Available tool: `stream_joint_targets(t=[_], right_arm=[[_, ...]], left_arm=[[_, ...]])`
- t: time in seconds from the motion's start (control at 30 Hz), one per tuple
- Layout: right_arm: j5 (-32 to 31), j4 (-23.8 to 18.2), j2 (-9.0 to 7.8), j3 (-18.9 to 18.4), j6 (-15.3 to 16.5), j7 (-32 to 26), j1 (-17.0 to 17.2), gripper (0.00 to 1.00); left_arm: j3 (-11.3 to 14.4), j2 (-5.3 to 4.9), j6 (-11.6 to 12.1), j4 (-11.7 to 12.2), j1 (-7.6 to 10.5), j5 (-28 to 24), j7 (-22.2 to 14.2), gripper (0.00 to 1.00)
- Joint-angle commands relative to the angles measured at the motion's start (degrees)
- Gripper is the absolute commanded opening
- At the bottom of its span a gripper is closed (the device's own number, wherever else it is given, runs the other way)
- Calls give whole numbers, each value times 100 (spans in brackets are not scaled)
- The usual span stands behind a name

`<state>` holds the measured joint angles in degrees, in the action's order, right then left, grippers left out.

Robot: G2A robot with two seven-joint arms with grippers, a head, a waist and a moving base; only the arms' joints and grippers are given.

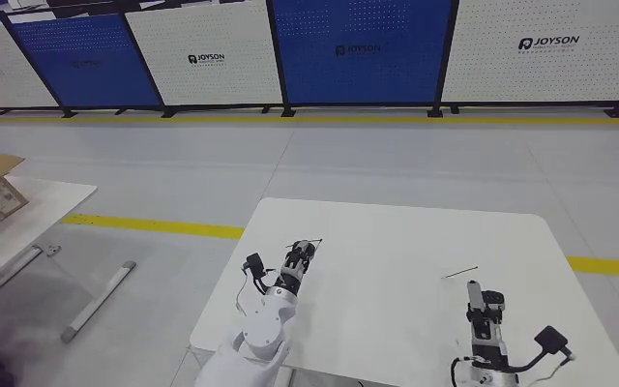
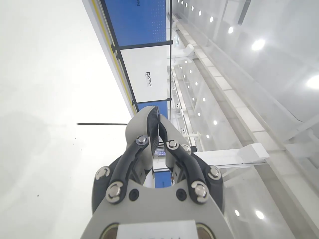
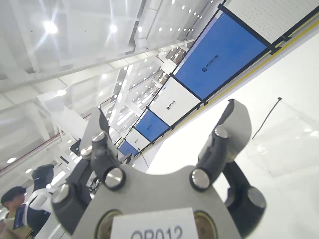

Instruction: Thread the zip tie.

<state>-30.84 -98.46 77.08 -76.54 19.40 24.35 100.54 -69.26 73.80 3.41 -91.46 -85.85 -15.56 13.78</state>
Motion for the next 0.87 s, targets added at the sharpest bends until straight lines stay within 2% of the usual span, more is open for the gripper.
stream_joint_targets(t=[0.0,0.17,0.23,0.83], right_arm=[[115,-5,2,-13,-95,-164,-34,100],[1403,-96,-12,-483,-57,-473,69,100],[1634,-129,-21,-652,8,-502,146,100],[1652,-136,-23,-667,8,-517,158,100]], left_arm=[[20,-2,-5,29,23,220,12,0],[-78,-20,-70,158,60,619,30,0],[-132,-37,-39,206,17,708,-84,0],[-172,-45,7,218,-17,728,-135,0]])
